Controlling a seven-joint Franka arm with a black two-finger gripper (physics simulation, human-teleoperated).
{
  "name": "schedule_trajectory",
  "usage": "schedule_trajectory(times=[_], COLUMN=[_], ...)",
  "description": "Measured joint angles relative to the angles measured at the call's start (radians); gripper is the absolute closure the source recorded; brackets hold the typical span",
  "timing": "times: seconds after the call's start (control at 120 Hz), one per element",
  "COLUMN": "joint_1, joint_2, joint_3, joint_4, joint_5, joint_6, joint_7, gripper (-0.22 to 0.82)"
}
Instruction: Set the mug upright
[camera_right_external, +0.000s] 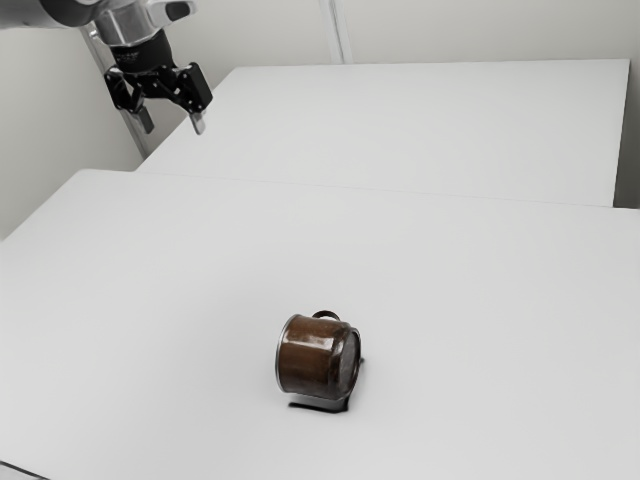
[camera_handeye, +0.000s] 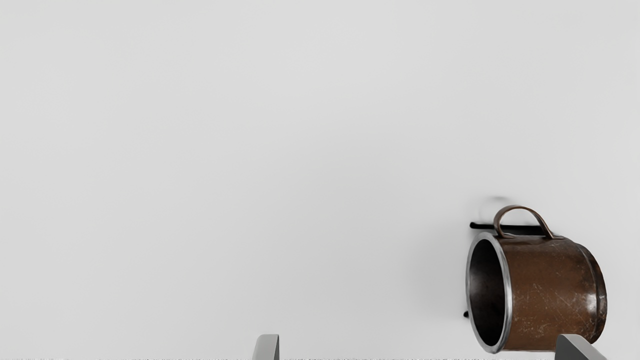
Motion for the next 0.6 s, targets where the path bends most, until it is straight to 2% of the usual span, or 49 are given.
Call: schedule_trajectory(times=[0.133, 0.217, 0.325, 0.517, 0.6], joint_1=[-0.041, -0.144, -0.194, -0.087, -0.071], joint_2=[-0.008, -0.032, -0.04, -0.1, -0.106], joint_3=[0.047, 0.158, 0.241, 0.28, 0.303], joint_4=[-0.066, -0.214, -0.417, -0.74, -0.834], joint_5=[-0.035, -0.117, -0.31, -0.679, -0.815], joint_6=[0.019, 0.082, 0.199, 0.379, 0.436], joint_7=[-0.006, -0.001, 0.05, 0.219, 0.319], gripper=[0.0, 0.0, 0.0, 0.0, 0.0])
